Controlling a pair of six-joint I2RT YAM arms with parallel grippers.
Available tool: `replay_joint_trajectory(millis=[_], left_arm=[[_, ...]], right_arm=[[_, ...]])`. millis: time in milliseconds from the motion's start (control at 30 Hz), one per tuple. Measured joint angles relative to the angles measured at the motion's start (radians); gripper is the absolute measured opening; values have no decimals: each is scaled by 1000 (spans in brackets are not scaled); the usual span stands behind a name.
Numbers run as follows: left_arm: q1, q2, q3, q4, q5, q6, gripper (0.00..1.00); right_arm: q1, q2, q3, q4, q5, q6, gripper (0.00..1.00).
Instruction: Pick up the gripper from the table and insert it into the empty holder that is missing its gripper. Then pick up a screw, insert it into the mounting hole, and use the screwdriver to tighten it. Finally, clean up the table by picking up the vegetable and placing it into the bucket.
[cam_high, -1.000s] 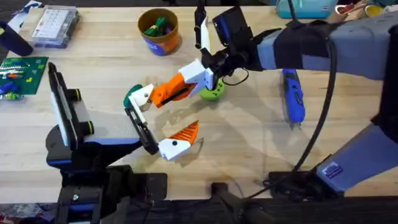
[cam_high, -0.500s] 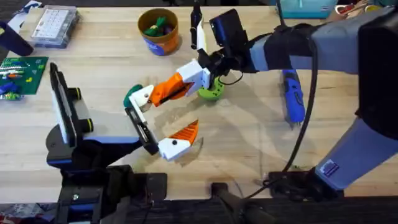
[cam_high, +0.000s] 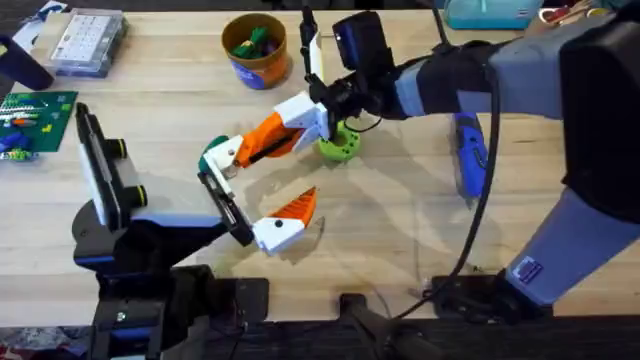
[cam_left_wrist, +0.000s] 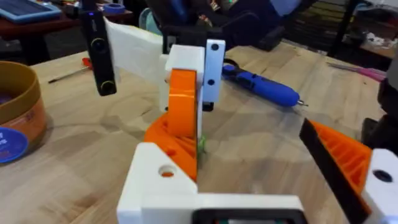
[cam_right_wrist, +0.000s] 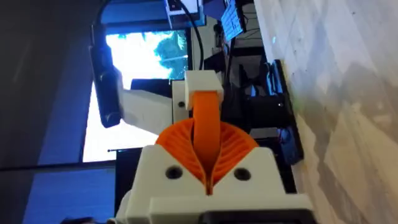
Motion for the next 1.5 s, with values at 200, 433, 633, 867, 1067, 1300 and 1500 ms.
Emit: replay_joint_trajectory(millis=[200, 433, 633, 867, 1067, 1300, 1500], left_arm=[[6, 0, 0, 2, -27, -2, 990], [5, 0, 1, 0, -29, -11, 990], [5, 0, 1, 1, -35, -16, 990], [6, 0, 2, 2, -58, -4, 990], [6, 0, 2, 1, -58, 4, 990], [5, -1, 3, 1, -34, 34, 990], [-3, -5, 3, -3, 12, 43, 990]], right_arm=[[14, 0, 0, 56, 34, 86, 10], [50, 0, 2, 78, 70, 87, 10], [53, 0, 2, 80, 87, 80, 42], [63, 15, 2, 70, 151, 59, 545], [63, 16, 2, 68, 147, 18, 616], [47, 31, 1, 60, 110, -31, 869], [9, 38, -5, 30, 86, -53, 997]])
